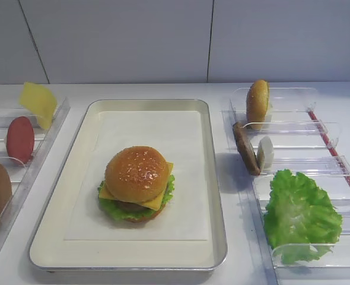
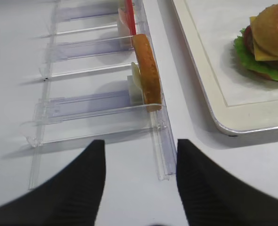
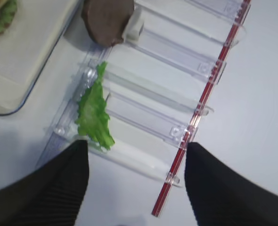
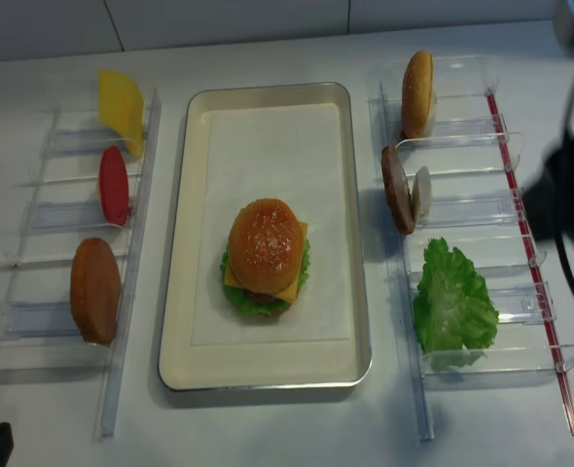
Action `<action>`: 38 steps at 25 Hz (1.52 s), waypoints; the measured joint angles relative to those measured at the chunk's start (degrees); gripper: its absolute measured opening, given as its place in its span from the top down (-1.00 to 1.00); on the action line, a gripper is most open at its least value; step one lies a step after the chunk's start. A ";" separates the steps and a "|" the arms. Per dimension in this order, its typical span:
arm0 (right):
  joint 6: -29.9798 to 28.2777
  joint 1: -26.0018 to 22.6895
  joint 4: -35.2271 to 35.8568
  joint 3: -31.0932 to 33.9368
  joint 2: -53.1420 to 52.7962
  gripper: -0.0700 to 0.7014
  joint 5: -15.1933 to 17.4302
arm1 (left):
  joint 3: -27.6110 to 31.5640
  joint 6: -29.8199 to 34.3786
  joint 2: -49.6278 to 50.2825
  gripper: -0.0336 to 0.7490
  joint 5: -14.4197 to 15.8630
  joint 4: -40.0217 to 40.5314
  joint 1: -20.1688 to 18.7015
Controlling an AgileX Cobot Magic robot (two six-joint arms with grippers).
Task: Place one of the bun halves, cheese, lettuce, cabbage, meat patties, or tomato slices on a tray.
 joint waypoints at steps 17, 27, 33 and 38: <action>3.83 0.00 0.00 24.51 -33.05 -0.38 -2.09 | 0.00 -0.03 0.00 0.07 0.00 0.00 0.00; 3.35 0.00 0.00 29.83 -49.40 -0.37 -2.98 | 0.00 -0.03 0.00 0.07 0.00 0.00 0.00; 2.00 0.00 0.00 31.86 -57.03 -0.36 -2.85 | 0.00 -0.03 0.00 0.08 0.00 0.00 0.00; 1.40 0.00 0.00 32.92 -57.25 -0.36 -4.81 | 0.00 -0.03 0.00 0.09 0.00 0.00 0.00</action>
